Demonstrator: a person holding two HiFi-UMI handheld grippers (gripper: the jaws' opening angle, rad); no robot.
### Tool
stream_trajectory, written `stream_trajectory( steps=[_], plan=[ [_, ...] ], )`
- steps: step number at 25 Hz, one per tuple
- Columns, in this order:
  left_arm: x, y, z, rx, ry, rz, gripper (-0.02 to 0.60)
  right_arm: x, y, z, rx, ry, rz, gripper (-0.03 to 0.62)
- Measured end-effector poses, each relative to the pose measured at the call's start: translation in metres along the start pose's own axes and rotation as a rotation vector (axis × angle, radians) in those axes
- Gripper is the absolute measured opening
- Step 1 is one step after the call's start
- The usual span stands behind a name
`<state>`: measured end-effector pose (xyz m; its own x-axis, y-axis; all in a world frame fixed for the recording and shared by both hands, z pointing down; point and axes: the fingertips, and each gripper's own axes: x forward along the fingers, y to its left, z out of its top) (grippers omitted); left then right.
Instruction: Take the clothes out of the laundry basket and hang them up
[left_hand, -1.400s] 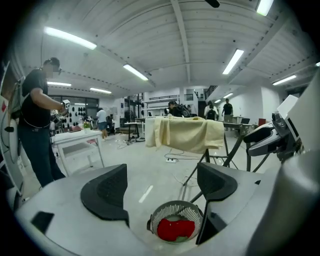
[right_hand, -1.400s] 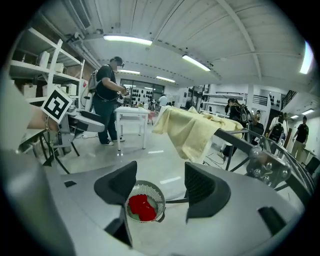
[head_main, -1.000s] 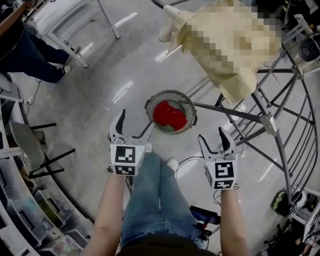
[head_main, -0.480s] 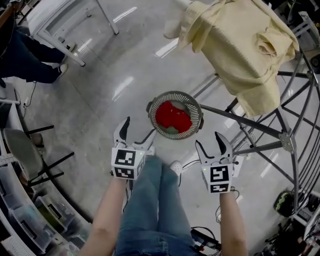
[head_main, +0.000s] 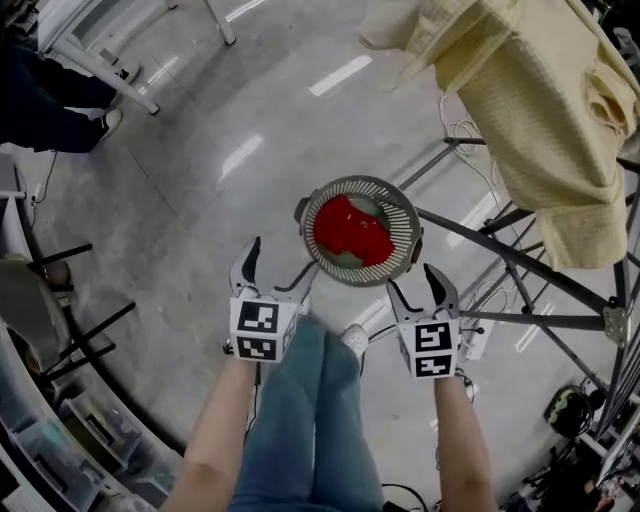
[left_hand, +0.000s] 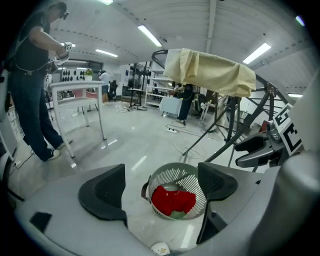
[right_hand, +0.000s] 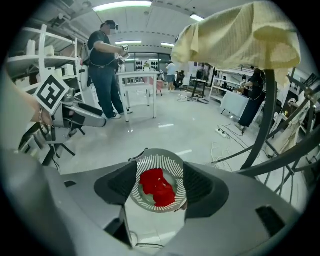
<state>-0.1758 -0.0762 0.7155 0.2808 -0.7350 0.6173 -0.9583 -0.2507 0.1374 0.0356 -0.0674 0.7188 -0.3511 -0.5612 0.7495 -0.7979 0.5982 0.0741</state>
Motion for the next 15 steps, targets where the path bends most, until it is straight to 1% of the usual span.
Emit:
stream_trajectory(
  steps=[2, 5, 10, 15],
  plan=[
    [0.013, 0.008, -0.015, 0.021, 0.031, 0.028, 0.434, 0.021, -0.001, -0.008, 0.01, 0.02, 0.001, 0.288],
    [0.033, 0.018, -0.031, 0.044, 0.052, 0.052, 0.434, 0.054, 0.0, -0.022, -0.022, 0.067, 0.004, 0.282],
    [0.064, 0.025, -0.057, 0.033, 0.092, 0.043, 0.433, 0.099, 0.003, -0.047, -0.044, 0.13, 0.014, 0.278],
    [0.085, 0.033, -0.082, 0.063, 0.134, 0.023, 0.433, 0.143, 0.014, -0.078, -0.084, 0.184, 0.039, 0.275]
  ],
)
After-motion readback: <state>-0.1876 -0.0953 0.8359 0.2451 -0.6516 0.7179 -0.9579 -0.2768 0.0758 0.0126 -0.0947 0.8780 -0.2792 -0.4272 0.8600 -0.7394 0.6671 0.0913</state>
